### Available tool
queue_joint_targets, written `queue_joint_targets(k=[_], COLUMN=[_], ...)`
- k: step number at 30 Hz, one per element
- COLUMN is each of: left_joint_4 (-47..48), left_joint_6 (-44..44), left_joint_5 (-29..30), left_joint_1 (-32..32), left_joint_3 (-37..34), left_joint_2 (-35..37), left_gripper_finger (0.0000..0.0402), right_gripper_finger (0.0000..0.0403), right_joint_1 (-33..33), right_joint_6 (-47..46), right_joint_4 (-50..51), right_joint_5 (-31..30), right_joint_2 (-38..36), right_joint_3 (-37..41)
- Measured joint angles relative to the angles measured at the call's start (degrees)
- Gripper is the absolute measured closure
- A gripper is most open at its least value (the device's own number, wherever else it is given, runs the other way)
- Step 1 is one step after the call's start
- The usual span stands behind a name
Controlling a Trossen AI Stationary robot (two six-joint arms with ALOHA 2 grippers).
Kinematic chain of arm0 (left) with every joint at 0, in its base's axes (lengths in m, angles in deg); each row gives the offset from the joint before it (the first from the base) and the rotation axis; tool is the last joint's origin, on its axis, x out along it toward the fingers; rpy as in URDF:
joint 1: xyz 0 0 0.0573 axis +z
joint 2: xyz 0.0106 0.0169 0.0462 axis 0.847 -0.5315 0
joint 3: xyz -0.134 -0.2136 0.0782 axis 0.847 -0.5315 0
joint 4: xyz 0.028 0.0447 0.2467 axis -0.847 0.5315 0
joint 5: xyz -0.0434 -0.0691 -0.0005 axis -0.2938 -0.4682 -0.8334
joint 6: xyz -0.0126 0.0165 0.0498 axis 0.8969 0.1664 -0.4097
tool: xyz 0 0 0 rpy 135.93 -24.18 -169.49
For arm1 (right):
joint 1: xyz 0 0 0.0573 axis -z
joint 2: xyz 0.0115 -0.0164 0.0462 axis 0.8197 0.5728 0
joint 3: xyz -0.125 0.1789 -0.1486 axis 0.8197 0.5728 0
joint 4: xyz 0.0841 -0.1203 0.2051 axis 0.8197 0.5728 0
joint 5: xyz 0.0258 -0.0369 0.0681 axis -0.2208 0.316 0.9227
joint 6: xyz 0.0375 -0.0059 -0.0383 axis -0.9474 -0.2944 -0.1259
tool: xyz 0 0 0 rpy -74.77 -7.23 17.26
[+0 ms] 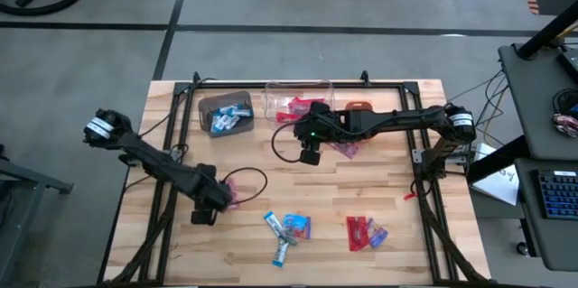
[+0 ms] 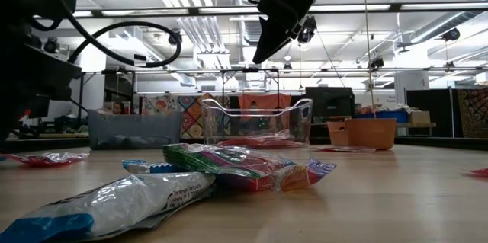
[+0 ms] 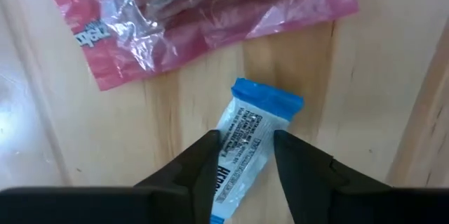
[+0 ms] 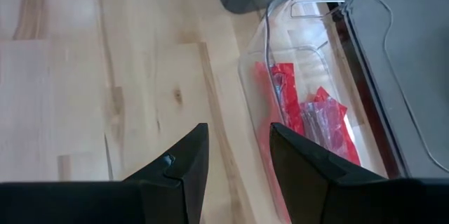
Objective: Sort candy
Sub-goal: Put the white chocolate into the black bin
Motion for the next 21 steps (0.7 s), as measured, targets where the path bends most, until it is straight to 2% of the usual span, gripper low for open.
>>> queue_joint_targets(k=[6, 11, 13, 17, 21], left_joint_4=[0.07, 0.66, 0.65, 0.36, -0.66], left_joint_6=[0.03, 0.04, 0.26, 1.30, 2.17], left_joint_5=[-0.01, 0.54, 1.60, 3.10, 3.10], left_joint_1=[-1.94, -3.79, -4.05, -4.02, -4.02], left_joint_3=[0.00, -0.03, -0.27, -1.27, -2.51], left_joint_2=[0.89, 1.69, 1.39, 0.86, 0.84], left_gripper_finger=[0.0227, 0.0207, 0.0205, 0.0205, 0.0205], right_gripper_finger=[0.0259, 0.0259, 0.0259, 0.0259, 0.0259], right_joint_1=[0.00, 0.00, 0.03, -0.65, -3.41], right_joint_6=[0.00, -1.33, -1.77, -1.95, -2.04], right_joint_4=[0.02, 0.73, 1.31, -0.63, -2.01], right_joint_5=[0.02, 0.60, 4.55, 17.13, 18.51], right_joint_2=[0.00, 0.00, 0.00, 0.00, 0.00], right_joint_3=[0.00, 0.00, 0.01, 1.90, 4.97])
